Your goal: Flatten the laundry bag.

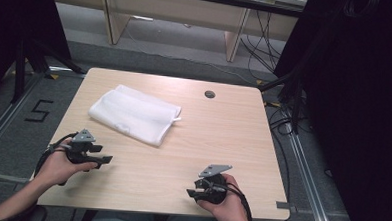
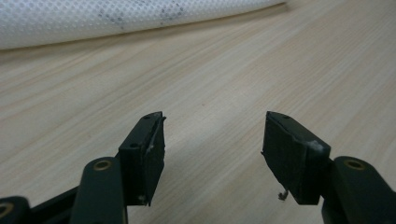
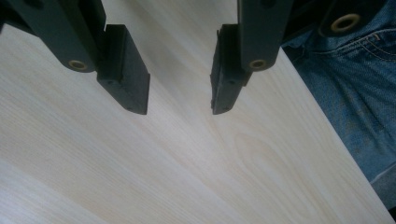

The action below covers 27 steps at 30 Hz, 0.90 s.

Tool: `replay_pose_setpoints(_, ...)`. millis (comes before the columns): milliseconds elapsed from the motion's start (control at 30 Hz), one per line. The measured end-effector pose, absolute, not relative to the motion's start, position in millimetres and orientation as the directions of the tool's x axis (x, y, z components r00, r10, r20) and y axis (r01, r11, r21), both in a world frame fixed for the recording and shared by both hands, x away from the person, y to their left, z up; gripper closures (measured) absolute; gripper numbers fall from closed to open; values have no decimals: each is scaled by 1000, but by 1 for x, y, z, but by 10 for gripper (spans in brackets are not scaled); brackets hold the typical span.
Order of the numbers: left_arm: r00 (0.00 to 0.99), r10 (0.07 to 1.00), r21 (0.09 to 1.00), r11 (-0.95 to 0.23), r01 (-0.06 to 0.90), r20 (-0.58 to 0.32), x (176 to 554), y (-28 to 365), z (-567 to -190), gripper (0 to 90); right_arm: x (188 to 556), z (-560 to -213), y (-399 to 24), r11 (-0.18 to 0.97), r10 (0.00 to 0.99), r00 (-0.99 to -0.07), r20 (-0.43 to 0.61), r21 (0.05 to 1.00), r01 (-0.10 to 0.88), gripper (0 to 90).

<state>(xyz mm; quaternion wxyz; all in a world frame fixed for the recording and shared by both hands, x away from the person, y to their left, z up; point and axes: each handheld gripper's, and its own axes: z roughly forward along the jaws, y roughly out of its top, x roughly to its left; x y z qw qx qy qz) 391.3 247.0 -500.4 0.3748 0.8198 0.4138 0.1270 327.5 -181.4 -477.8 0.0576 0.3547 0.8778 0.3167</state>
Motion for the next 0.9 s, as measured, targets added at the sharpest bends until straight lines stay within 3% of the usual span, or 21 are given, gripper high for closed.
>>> replay_pose_setpoints(100,634,770,707,-411,576,-70,393,249,-500,384,328,-478,-182,555,664,-739,111,590,587,574)
replay_pose_setpoints(333,612,787,737,-366,568,-80,396,250,-496,407,329,-478,-184,544,676,-727,121,584,603,567)
replay_pose_setpoints(533,509,858,766,-283,576,-66,419,268,-483,469,327,-472,-181,533,682,-724,104,607,589,561)
replay_pose_setpoints(600,485,872,763,-273,586,-60,431,278,-479,577,326,-471,-181,553,675,-734,78,605,573,561)
replay_pose_setpoints(667,448,894,741,-305,598,6,440,287,-473,707,325,-473,-179,548,676,-734,66,622,560,562)
replay_pose_setpoints(733,397,917,736,-289,612,30,450,294,-470,873,324,-472,-179,543,677,-732,74,621,565,560)
replay_pose_setpoints(900,266,962,735,-228,638,67,478,310,-476,891,326,-470,-181,540,679,-727,100,602,588,557)
